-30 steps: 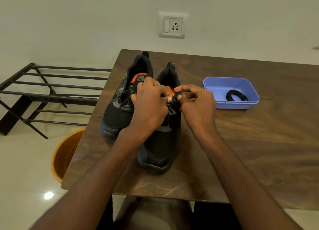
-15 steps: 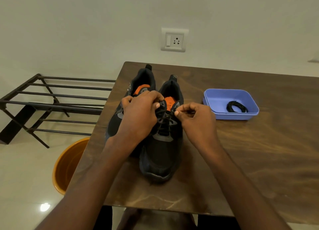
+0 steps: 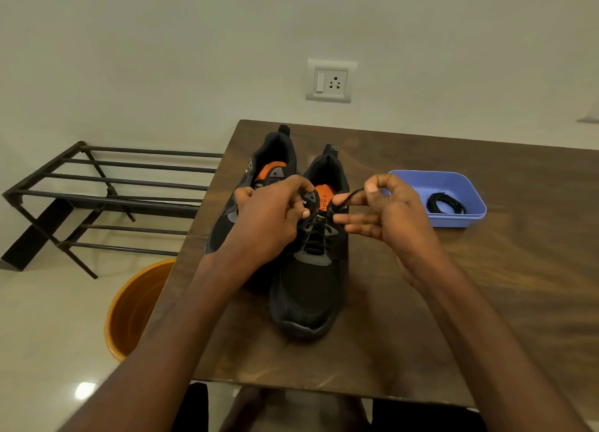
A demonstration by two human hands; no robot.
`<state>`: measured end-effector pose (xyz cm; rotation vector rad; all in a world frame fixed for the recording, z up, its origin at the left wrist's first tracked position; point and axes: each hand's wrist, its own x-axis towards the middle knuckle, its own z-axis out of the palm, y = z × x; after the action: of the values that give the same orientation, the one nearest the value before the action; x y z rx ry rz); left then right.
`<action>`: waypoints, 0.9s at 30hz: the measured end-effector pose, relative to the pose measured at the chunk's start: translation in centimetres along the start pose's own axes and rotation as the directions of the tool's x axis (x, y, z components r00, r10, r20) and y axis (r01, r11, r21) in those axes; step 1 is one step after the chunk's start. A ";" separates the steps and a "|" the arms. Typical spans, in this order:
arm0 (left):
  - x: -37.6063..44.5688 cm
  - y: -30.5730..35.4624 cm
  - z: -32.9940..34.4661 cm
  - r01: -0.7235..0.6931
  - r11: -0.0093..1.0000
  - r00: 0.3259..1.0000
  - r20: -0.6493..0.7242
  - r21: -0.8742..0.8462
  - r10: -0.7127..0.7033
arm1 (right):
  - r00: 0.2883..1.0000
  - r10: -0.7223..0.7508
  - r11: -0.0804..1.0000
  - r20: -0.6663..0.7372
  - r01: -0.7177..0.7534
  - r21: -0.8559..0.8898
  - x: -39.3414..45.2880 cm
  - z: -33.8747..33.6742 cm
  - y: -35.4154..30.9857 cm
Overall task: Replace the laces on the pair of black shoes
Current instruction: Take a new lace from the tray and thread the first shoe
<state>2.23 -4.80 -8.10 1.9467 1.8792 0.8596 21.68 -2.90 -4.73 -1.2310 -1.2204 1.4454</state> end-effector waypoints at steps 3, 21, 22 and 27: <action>0.0 0.2 -0.3 -0.001 0.999 1.000 0.014 0.036 0.000 | 0.996 -0.086 0.992 -0.018 0.084 -0.092 0.1 0.7 0.7; -0.2 -0.3 -0.9 -0.041 0.998 0.999 -0.006 -0.045 0.041 | 0.966 -0.259 0.684 0.011 0.191 -0.704 0.6 0.8 2.6; -0.2 -0.3 -1.0 -0.040 0.998 0.999 -0.008 -0.044 0.039 | 0.969 -0.246 0.698 0.001 0.178 -0.693 0.7 0.9 2.7; -0.3 -0.3 -1.3 -0.035 0.999 0.999 -0.023 -0.014 0.034 | 0.754 -0.440 0.860 -0.487 0.197 -0.471 1.4 -0.7 1.3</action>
<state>1.26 -5.31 -7.36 1.9743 1.8523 0.9068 22.10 -1.67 -6.24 -1.4896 -1.2303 0.4927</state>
